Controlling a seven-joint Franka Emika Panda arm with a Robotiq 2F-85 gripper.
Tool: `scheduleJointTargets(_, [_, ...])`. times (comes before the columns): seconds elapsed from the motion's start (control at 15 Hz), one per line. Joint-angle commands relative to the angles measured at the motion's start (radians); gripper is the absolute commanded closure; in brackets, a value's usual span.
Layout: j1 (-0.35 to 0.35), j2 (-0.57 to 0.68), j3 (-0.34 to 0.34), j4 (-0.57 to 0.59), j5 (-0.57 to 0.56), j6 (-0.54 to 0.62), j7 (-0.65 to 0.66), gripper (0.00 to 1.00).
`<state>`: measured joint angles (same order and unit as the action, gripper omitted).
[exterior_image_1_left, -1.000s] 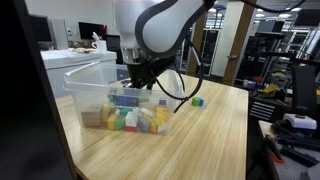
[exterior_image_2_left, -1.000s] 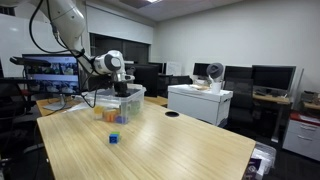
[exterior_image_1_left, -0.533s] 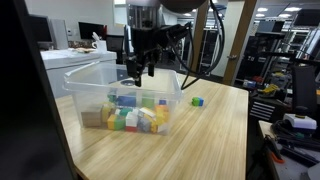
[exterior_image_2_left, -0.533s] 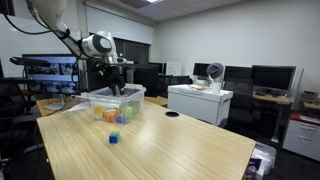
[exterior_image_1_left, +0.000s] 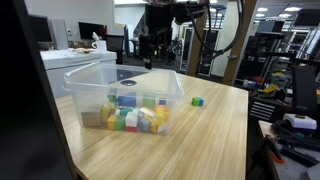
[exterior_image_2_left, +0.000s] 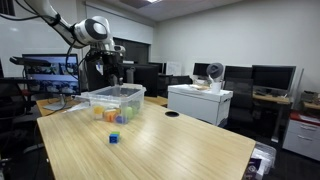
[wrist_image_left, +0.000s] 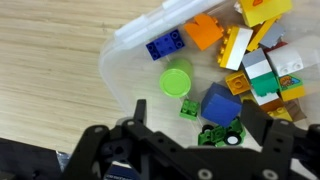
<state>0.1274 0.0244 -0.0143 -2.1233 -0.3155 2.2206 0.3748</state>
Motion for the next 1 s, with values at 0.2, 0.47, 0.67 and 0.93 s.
scheduleJointTargets(0.2, [-0.044, 0.007, 0.018, -0.069, 0.007, 0.033, -0.087, 0.0])
scheduleJointTargets(0.47, [-0.05, 0.073, 0.012, -0.057, -0.008, 0.091, -0.074, 0.0])
scheduleJointTargets(0.67, [-0.049, 0.137, 0.005, -0.024, -0.022, 0.133, -0.066, 0.0])
scheduleJointTargets(0.93, [-0.039, 0.221, -0.004, 0.021, -0.023, 0.168, -0.064, 0.0])
